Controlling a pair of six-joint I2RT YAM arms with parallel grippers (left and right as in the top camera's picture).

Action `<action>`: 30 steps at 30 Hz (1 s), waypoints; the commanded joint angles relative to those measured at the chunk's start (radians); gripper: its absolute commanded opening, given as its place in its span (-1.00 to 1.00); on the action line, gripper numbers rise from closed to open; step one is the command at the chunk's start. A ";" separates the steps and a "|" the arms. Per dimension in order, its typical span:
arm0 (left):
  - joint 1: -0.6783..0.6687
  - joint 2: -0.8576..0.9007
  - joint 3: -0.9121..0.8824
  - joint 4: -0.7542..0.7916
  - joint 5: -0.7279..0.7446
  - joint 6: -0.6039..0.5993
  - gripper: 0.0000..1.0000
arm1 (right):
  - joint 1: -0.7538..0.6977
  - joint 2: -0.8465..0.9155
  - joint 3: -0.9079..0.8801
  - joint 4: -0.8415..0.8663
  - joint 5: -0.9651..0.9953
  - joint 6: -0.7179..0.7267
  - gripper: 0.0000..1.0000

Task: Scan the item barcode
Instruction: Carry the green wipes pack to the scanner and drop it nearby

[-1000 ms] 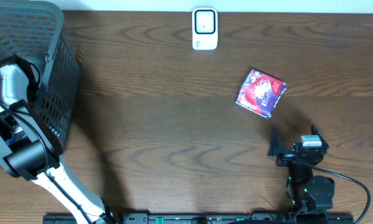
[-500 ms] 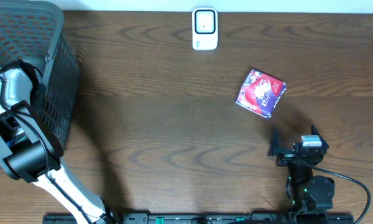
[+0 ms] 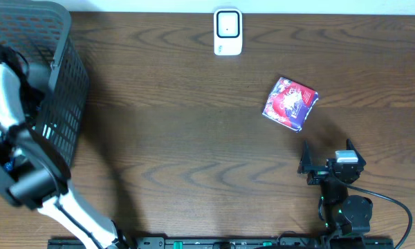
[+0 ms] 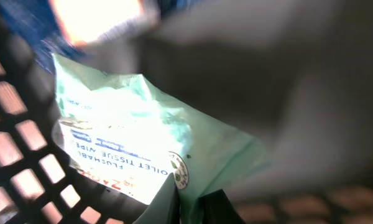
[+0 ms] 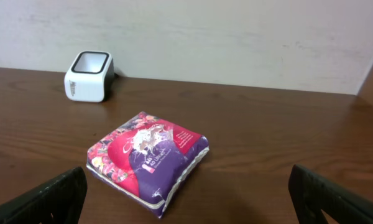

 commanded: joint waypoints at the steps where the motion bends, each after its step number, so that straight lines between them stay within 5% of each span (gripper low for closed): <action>1: -0.002 -0.239 0.048 0.058 0.062 0.008 -0.85 | -0.008 -0.005 -0.002 -0.004 0.002 -0.011 0.99; 8: -0.039 -0.560 0.048 0.211 0.237 0.011 -0.85 | -0.008 -0.005 -0.002 -0.004 0.001 -0.011 0.99; 14: -0.314 -0.698 0.048 0.304 0.442 0.023 -0.85 | -0.008 -0.005 -0.002 -0.004 0.002 -0.011 0.98; 22: -0.815 -0.538 0.042 0.328 0.309 0.239 -0.86 | -0.008 -0.005 -0.002 -0.004 0.001 -0.011 0.98; 30: -1.027 -0.205 0.042 0.381 0.287 0.296 -0.86 | -0.008 -0.005 -0.002 -0.004 0.001 -0.011 0.99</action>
